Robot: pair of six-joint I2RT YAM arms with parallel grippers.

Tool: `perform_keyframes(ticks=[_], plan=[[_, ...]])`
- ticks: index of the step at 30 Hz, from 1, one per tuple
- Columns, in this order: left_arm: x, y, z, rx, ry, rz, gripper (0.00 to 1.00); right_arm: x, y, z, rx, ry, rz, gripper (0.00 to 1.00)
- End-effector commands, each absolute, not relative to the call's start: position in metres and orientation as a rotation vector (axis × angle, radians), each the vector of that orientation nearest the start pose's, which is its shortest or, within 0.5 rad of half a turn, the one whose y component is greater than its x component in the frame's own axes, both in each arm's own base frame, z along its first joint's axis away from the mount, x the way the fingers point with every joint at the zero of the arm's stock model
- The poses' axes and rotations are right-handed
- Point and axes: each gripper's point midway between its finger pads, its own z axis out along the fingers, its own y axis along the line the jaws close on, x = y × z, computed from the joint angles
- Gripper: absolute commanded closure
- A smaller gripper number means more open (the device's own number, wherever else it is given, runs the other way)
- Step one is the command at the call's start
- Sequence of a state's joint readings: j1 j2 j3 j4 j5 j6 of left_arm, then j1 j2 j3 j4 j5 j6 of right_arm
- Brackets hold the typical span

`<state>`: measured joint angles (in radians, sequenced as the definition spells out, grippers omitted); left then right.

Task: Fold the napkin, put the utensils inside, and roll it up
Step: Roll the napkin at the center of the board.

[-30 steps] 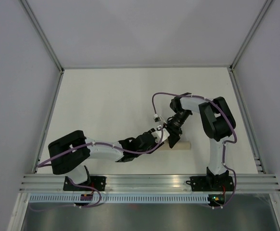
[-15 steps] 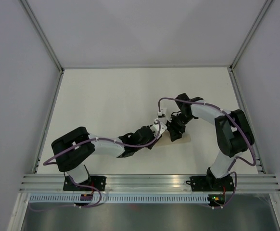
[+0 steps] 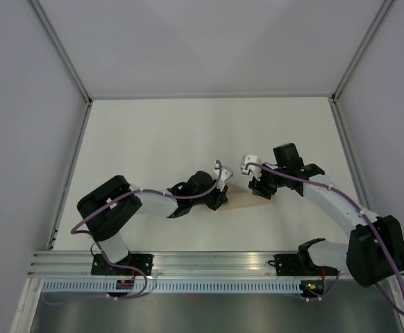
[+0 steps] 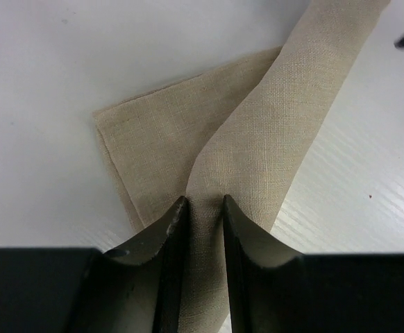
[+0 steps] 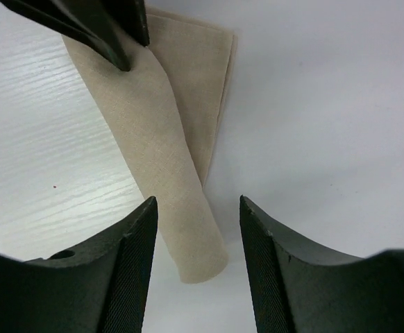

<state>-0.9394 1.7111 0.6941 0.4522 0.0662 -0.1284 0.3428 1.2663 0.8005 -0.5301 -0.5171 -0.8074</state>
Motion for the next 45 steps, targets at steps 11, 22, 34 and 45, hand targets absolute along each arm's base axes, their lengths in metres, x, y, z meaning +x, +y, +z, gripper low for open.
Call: perform_keyframes(ticks=[11,22,34,45], plan=[[0.214,-0.353,0.0,0.903,2.247,-0.949,0.69,0.21,0.191,0.056,-1.738,1.57,0.159,0.42],[0.209,-0.352,-0.009,0.915,2.306,-1.043,0.7,0.219,0.186,0.034,-1.724,1.482,-0.068,0.42],[0.21,-0.349,-0.007,0.918,2.322,-1.114,0.7,0.219,0.18,0.001,-1.821,1.507,-0.116,0.57],[0.22,-0.347,0.006,0.898,2.29,-1.111,0.67,0.21,0.192,0.004,-1.908,1.567,-0.003,0.94]])
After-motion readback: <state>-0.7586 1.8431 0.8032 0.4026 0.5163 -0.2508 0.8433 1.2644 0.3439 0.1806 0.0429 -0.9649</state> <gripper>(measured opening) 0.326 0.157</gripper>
